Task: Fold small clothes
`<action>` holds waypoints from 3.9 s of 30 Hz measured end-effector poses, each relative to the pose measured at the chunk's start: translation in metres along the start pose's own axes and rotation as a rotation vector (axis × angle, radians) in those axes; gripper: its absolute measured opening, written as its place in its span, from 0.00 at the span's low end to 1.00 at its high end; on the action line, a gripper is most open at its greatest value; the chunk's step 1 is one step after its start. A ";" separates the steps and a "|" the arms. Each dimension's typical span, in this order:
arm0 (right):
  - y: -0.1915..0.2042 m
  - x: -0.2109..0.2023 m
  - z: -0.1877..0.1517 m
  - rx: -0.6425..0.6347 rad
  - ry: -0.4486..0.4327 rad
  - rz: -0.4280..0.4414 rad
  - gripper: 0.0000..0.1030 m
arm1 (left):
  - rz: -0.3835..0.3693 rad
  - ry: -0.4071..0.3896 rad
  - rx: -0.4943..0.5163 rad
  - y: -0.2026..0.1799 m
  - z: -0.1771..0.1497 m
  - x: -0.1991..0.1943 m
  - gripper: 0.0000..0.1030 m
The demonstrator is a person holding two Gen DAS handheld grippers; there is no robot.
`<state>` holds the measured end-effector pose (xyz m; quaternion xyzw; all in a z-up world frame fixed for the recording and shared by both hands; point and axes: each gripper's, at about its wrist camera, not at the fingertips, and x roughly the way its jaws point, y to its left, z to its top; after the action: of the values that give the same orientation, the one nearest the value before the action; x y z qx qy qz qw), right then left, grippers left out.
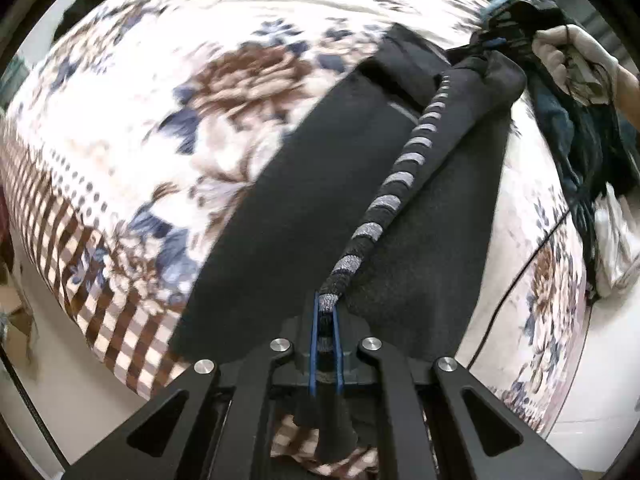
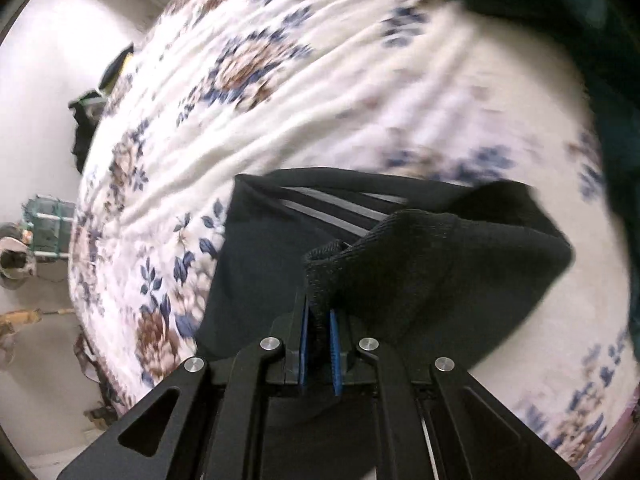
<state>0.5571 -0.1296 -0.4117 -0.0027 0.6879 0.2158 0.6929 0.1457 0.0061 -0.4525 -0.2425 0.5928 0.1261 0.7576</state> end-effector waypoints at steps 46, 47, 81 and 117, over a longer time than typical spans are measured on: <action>-0.015 0.025 -0.344 0.415 -0.018 0.048 0.70 | -0.207 0.056 0.100 0.022 0.154 -0.015 0.65; -0.024 0.017 -0.328 0.430 -0.053 0.049 0.70 | -0.228 0.037 0.113 0.009 0.180 -0.009 0.65; -0.095 0.057 -0.116 0.624 -0.246 -0.043 0.70 | -0.412 0.123 0.338 -0.097 0.397 0.179 0.33; -0.097 0.081 -0.127 0.650 -0.187 0.126 0.54 | -0.340 0.037 0.361 -0.081 0.390 0.184 0.03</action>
<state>0.4623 -0.2320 -0.5243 0.2802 0.6531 0.0270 0.7030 0.5599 0.1208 -0.5412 -0.2018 0.5701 -0.1157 0.7879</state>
